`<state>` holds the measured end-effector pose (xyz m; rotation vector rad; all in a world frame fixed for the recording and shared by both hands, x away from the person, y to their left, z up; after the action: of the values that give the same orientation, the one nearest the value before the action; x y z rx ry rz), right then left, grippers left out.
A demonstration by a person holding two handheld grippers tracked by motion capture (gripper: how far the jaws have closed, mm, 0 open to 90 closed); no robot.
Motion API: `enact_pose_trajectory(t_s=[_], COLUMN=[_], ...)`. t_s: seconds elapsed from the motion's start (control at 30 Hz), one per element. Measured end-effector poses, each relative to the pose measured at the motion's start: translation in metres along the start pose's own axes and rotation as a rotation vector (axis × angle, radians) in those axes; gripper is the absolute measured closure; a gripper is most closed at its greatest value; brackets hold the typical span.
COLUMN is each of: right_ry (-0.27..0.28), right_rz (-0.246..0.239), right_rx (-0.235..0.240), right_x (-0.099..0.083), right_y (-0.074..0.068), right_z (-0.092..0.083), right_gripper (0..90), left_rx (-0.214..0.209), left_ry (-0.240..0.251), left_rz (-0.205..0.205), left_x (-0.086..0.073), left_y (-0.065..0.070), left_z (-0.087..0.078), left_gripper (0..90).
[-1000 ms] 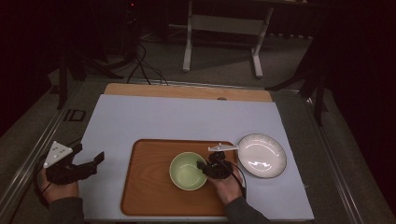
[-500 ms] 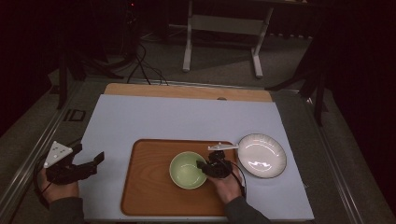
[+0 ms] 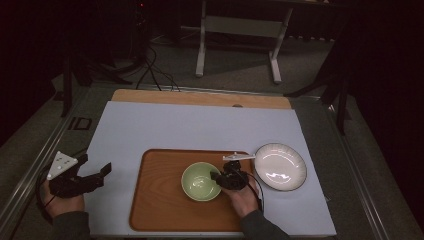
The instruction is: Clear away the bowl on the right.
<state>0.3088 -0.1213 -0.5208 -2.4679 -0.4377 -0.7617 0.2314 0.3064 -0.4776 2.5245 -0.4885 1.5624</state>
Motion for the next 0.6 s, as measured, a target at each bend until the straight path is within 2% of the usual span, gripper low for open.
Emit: enact_pose_trajectory(t_s=[0.3,0.6], right_ry=[-0.002,-0.012], right_rz=[0.008,0.021], right_rx=[0.012,0.015], right_x=[0.0008,0.0015], right_y=[0.0018,0.0048], right_z=[0.0007,0.0011], right_gripper=[80.5,72.9], left_rx=[-0.002,0.001], left_ry=[-0.002,-0.002], left_rz=[0.0,-0.006], left_x=[-0.0002,-0.0005], left_y=[0.0001,-0.0001], left_z=[-0.0001,-0.0001], left_gripper=[14.9,14.9])
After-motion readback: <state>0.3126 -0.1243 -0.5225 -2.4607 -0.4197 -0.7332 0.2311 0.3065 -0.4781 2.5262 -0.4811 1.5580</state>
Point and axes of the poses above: each handheld gripper's, and its own axes: z roughly forward along the jaws, x roughly out of its top, y roughly to its right, the point moved 1 cm from there along z, roughly forward along the jaws, and after that the axes turned 8 degrees about z, right-handed, at the moved point
